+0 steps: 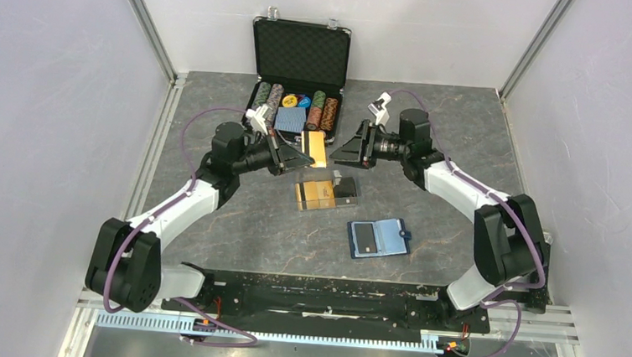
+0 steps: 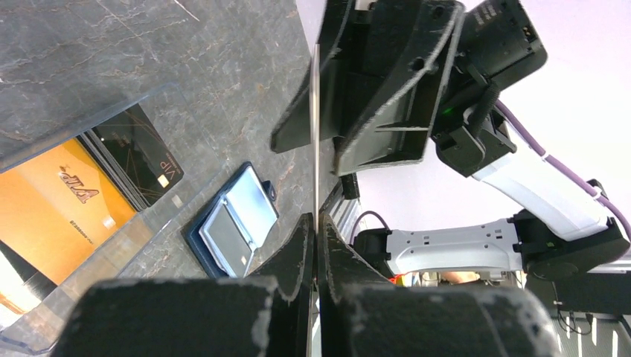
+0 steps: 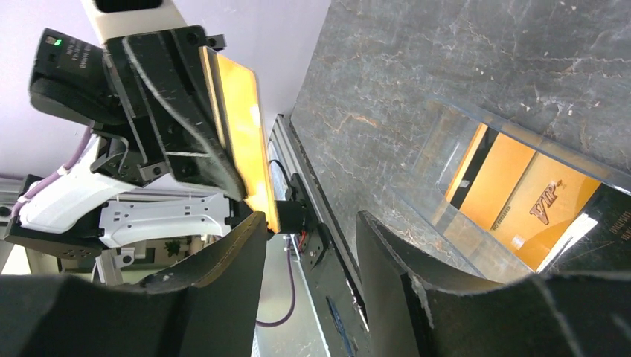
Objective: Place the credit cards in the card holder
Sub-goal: Insert the credit card into the card holder.
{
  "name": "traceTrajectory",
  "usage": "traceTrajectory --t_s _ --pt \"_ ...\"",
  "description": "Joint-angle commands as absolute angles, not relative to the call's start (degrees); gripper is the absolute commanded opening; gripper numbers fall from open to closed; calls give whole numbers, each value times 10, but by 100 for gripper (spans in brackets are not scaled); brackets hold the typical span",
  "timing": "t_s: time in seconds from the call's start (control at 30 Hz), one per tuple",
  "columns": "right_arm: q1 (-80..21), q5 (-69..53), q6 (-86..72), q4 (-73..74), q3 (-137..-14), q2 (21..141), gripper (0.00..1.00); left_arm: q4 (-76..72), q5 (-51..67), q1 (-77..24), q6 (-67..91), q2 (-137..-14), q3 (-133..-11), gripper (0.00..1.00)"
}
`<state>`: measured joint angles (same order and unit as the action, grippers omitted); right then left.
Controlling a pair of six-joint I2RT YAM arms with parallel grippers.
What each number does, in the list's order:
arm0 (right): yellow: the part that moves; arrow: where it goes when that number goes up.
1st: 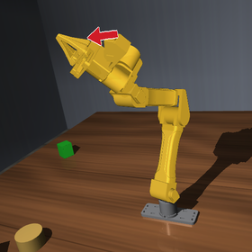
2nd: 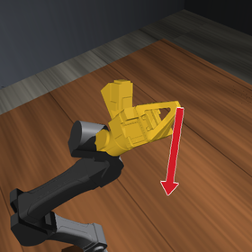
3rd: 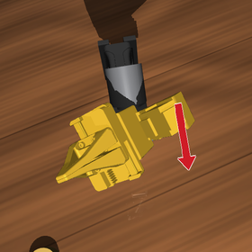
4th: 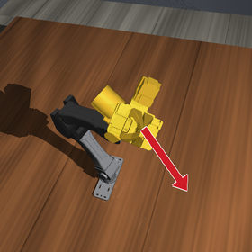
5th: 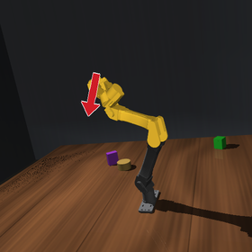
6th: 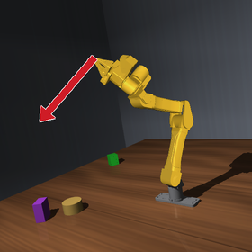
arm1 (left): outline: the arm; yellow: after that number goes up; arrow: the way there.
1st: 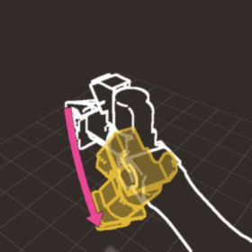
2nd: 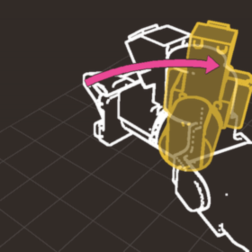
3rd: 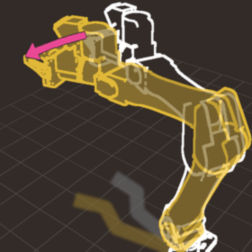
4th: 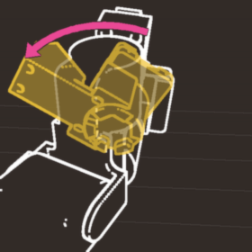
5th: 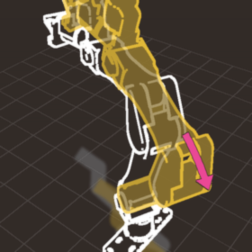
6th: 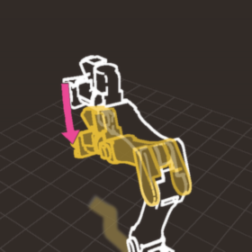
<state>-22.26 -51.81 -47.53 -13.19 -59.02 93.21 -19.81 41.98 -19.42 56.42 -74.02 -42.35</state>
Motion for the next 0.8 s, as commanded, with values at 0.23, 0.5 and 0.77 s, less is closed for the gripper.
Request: traceTrajectory --t_s 0.23,0.5,0.77 --pt "-222 -546 -479 -165 -573 902 50 -192 402 -196 560 -724 -421 2" --pt "-238 -544 -477 -166 -571 921 46 -209 416 -196 570 -729 -421 2" --pt "-245 -533 -476 -169 -566 929 39 -210 420 -195 571 -729 -421 2"
